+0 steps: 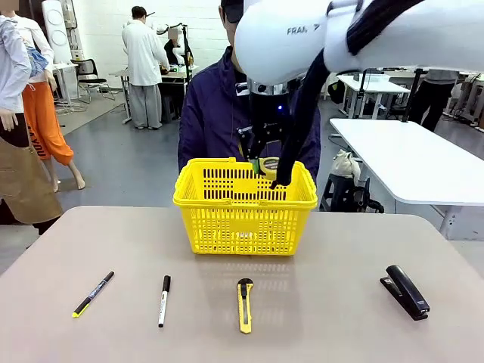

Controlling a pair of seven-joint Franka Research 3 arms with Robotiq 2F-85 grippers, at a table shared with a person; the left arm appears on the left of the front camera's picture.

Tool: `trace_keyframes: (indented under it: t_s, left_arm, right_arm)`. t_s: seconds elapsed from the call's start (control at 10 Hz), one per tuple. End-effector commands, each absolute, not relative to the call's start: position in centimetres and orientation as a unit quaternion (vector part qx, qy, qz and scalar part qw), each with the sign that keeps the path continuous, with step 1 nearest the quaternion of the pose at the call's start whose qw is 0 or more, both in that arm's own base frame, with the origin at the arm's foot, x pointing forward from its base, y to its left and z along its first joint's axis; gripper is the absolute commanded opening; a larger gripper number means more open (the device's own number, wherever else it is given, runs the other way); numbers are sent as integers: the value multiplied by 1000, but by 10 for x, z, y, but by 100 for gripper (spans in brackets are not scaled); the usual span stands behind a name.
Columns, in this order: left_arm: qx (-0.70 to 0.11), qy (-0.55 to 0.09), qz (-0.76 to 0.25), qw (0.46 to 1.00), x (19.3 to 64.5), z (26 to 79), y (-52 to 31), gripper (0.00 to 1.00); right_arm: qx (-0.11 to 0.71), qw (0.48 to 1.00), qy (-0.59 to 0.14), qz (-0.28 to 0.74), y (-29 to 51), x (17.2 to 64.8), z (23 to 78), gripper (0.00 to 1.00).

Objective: Place the items the person wants into the basket.
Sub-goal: Pick up the item the person points to and place it in the Market Basket.

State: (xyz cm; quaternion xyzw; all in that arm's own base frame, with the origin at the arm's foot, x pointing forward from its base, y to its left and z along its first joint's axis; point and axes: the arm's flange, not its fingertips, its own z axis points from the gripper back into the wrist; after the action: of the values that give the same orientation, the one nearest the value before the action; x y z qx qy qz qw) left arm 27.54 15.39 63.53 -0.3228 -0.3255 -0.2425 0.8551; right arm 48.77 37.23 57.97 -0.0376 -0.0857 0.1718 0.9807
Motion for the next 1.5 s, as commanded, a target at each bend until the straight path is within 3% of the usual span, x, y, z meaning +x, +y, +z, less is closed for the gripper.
trace_keyframes:
  t_s: [0.0,0.1,0.2,0.7,1.4]
  left_arm:
    - [-328,-332,-246,850,275,635,155,100]
    - [-328,-332,-246,850,275,635,155,100]
    - [-328,-332,-246,850,275,635,155,100]
    - [-328,-332,-246,850,275,635,155,100]
    - [-328,-332,-246,850,275,635,155,100]
  right_arm:
    - [-14,982,-87,165,374,498,586,63]
    - [11,988,-67,141,373,494,584,63]
    - [-31,982,-84,167,373,499,577,63]
    - [-22,983,-79,163,376,500,576,65]
    - [-25,967,-92,236,353,584,534,65]
